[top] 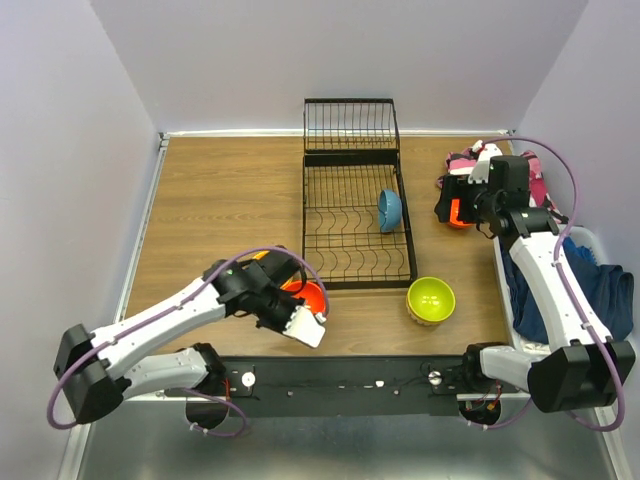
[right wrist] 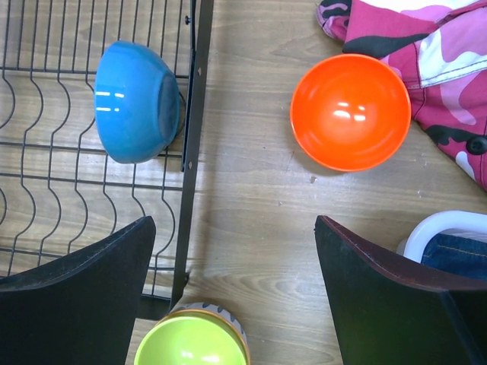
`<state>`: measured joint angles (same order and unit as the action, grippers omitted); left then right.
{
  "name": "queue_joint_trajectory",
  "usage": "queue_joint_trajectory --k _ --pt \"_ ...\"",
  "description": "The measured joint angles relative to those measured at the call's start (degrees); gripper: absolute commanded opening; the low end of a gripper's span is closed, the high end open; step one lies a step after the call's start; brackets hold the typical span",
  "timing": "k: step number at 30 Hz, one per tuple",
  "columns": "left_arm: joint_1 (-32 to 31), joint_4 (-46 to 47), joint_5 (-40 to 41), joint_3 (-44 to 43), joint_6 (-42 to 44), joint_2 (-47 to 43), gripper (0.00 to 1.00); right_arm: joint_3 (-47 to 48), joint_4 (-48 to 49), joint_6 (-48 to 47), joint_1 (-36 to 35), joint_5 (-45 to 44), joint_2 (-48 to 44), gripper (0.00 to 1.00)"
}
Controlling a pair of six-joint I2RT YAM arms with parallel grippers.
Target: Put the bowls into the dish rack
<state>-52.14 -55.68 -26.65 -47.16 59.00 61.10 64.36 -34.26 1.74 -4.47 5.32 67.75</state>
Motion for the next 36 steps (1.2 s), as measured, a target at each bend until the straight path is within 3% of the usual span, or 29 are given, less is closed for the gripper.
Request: queue_joint_trajectory --k 5,10,14,18,24,31,36 --pt "0.0 -10.4 -2.1 -11.2 3.7 -3.7 0.00 0.1 -0.1 0.1 0.0 0.0 1.3 0.93" --pt "4.3 -3.4 -5.5 -17.0 -3.5 0.7 0.00 0.9 -0.2 0.2 0.0 0.1 3.0 0.93" --pt "12.5 11.9 -9.6 -20.8 -21.3 11.3 0.01 2.2 -0.1 0.2 0.0 0.1 3.8 0.93" --pt "20.3 32.1 -13.6 -22.8 -46.2 22.8 0.03 2.7 0.0 0.2 0.1 -0.2 3.8 0.93" --pt "25.8 58.8 -18.6 -21.7 -77.4 31.0 0.06 2.6 0.1 0.2 0.1 -0.6 3.7 0.93" --pt "26.0 77.8 -21.8 -21.7 -98.9 38.2 0.04 2.6 -0.1 -0.3 0.2 -1.8 3.3 0.93" --pt "26.0 87.5 -21.8 -20.8 -108.9 43.8 0.00 2.9 -0.8 -0.7 0.5 -2.9 4.3 0.93"
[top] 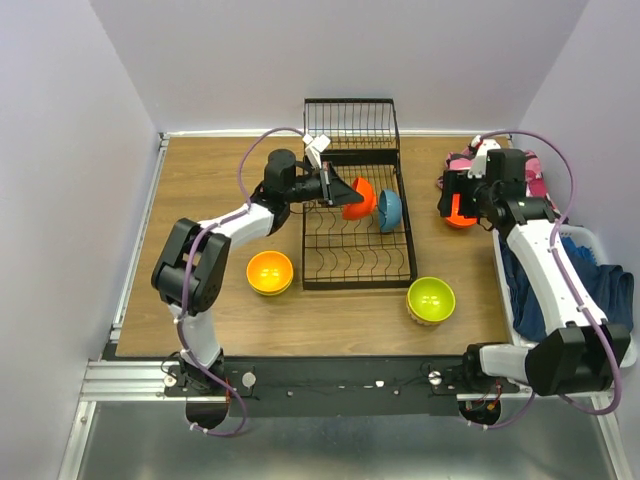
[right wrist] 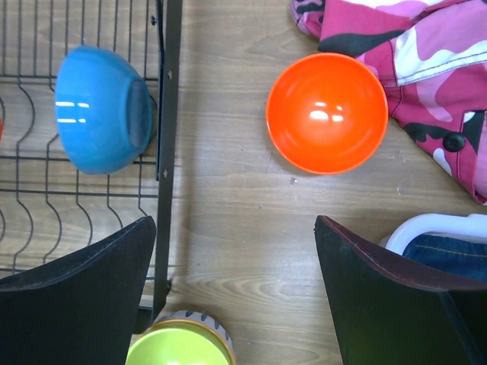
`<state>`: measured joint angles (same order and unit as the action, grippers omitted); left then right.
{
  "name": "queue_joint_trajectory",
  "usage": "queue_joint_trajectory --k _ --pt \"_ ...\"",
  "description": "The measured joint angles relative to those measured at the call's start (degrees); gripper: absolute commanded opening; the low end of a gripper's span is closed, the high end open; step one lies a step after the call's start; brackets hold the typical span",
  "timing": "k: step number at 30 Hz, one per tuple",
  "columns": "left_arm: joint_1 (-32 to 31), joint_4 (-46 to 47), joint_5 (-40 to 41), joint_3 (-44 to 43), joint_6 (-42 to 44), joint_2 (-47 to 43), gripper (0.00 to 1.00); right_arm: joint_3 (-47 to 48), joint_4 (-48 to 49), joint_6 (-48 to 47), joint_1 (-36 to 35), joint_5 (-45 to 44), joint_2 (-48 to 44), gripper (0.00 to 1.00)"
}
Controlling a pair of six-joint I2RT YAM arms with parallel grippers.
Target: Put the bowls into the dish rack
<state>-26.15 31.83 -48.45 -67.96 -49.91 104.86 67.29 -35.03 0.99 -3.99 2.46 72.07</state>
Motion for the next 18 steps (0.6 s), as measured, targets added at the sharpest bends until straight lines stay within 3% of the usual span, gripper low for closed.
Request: queue_joint_trajectory --k 10,18 --pt "-0.1 14.1 2.7 1.1 -17.2 9.4 0.00 3.4 -2.2 -2.8 0.3 -2.8 4.8 0.93" --pt "-0.1 21.3 5.4 1.1 -25.8 13.7 0.00 5.6 -3.2 -4.3 0.3 -4.1 8.2 0.93"
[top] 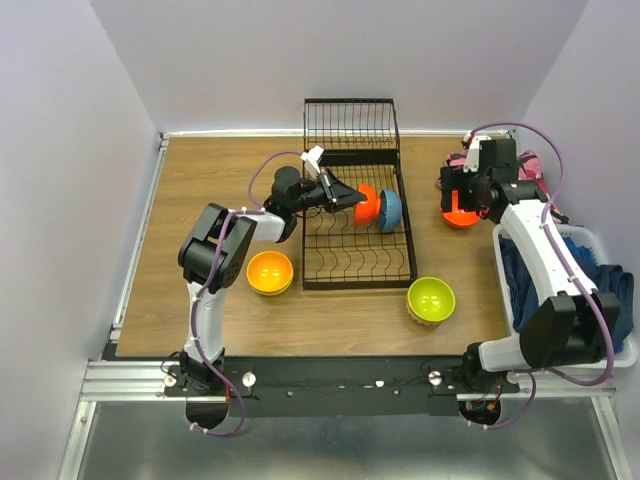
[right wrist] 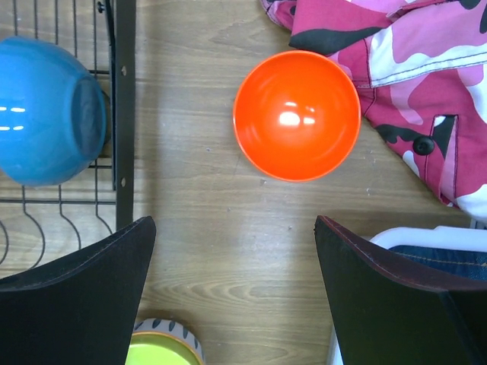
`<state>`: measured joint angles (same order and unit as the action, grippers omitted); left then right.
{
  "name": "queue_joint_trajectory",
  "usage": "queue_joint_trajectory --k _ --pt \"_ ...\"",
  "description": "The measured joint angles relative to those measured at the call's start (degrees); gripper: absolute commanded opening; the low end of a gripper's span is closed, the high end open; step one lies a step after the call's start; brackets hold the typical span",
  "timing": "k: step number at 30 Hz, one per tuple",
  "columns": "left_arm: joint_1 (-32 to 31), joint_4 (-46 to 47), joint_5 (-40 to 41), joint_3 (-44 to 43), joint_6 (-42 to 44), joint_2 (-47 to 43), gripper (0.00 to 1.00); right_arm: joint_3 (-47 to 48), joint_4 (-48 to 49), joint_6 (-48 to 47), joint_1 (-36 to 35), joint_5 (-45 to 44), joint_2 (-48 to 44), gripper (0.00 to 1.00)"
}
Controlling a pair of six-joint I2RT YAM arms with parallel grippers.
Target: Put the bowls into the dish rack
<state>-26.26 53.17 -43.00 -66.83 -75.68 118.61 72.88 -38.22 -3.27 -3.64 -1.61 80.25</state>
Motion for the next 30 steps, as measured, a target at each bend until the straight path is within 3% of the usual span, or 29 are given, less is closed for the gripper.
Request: queue_joint_trajectory --k 12,24,27,28,30 --pt "-0.9 9.8 4.0 0.0 -10.9 6.6 0.00 2.3 -1.6 -1.8 0.0 -0.7 4.1 0.92" --pt "-2.5 14.1 6.6 -0.5 -15.1 9.9 0.02 3.0 -2.2 -2.9 0.0 -1.2 4.9 0.92" --pt "-2.3 14.5 6.8 -0.4 -15.5 10.0 0.12 3.0 -2.2 -2.9 0.0 -1.2 5.1 0.92" --pt "-2.3 14.5 6.8 -0.4 -15.5 10.0 0.24 3.0 -2.2 -2.9 0.0 -1.2 5.2 0.92" --pt "-2.3 14.5 7.0 -0.4 -15.6 10.1 0.34 3.0 -2.2 -2.9 0.0 -1.2 5.2 0.92"
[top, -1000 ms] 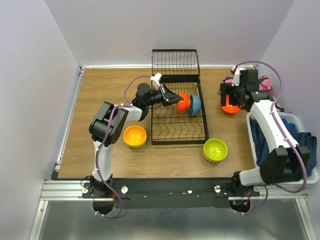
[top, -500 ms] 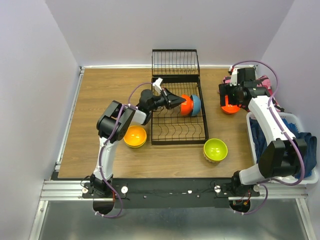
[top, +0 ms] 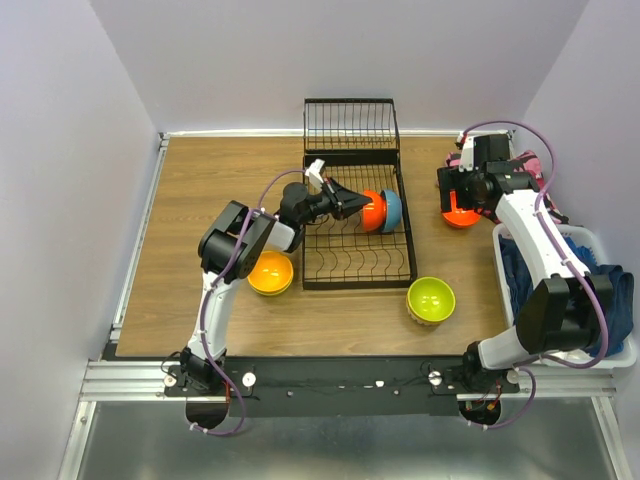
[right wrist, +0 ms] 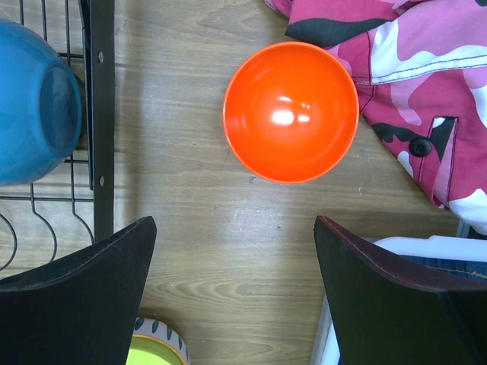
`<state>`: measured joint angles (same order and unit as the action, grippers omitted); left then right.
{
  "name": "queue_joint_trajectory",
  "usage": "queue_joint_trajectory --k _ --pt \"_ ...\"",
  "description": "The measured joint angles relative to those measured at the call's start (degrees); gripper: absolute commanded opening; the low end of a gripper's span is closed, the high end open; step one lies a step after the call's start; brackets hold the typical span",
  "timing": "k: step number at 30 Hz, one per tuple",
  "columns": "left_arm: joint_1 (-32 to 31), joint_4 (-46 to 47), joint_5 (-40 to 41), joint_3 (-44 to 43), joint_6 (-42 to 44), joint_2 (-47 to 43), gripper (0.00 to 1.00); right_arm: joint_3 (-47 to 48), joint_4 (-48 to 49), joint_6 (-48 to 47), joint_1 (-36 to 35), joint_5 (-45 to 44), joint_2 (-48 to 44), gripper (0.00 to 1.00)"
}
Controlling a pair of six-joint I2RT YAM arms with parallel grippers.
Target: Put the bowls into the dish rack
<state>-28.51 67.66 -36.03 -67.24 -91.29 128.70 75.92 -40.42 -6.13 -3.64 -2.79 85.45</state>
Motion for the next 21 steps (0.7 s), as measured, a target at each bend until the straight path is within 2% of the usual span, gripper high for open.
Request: queue_joint_trajectory --k 1,7,12,16,21 --pt "0.0 0.0 0.0 0.0 0.0 0.1 0.39 0.0 0.0 0.0 0.0 0.0 0.1 0.92" --pt "0.1 -0.9 0.0 -0.1 1.7 0.6 0.51 0.0 0.0 0.0 0.0 0.0 0.6 0.92" --pt "0.4 -4.9 -0.5 -0.2 5.1 -0.5 0.56 0.1 0.0 0.1 0.0 0.1 0.9 0.92" --pt "1.4 -11.9 -1.5 0.7 11.1 -5.1 0.61 0.9 0.1 0.5 0.0 0.6 0.9 0.92" --pt "3.2 -25.8 -2.5 1.0 24.2 -12.9 0.66 0.9 0.2 1.6 0.0 2.4 0.8 0.92"
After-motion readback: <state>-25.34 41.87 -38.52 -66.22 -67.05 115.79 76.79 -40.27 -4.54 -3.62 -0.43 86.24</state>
